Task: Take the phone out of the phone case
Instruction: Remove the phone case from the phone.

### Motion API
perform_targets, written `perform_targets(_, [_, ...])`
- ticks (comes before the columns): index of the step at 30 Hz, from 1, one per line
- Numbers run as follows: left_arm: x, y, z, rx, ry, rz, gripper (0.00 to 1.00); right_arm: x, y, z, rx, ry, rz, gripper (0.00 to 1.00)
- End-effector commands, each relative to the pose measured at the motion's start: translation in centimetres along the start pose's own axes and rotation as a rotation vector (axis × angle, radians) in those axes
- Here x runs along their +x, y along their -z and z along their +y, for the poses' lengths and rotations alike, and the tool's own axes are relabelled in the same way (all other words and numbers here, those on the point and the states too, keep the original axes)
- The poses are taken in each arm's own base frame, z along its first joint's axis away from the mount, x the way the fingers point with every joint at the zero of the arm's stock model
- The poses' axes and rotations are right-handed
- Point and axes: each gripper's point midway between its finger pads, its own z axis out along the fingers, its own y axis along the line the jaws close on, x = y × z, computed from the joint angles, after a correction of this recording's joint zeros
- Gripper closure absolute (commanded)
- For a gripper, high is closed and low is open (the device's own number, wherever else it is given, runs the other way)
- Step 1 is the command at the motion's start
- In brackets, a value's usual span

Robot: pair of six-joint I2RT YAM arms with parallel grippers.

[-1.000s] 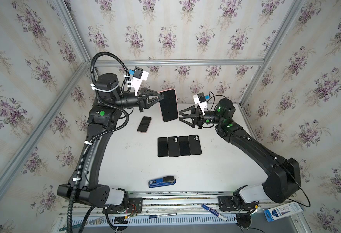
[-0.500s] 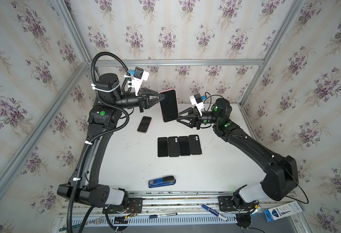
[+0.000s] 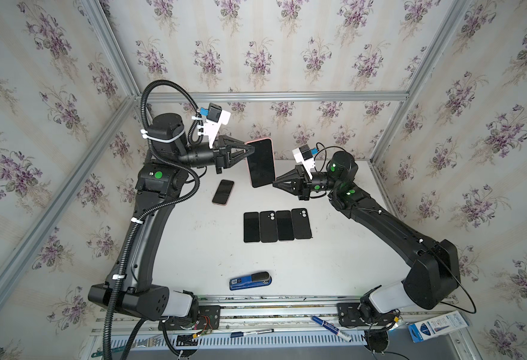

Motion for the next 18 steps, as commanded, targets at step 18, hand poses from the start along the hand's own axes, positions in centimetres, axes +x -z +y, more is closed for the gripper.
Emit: perform_targets(18, [-0.2,-1.3,-1.9,0.124,0.048,0.016,1.0,-0.7,-0.8,2.9,-0.13,0.248,0.015,1.0])
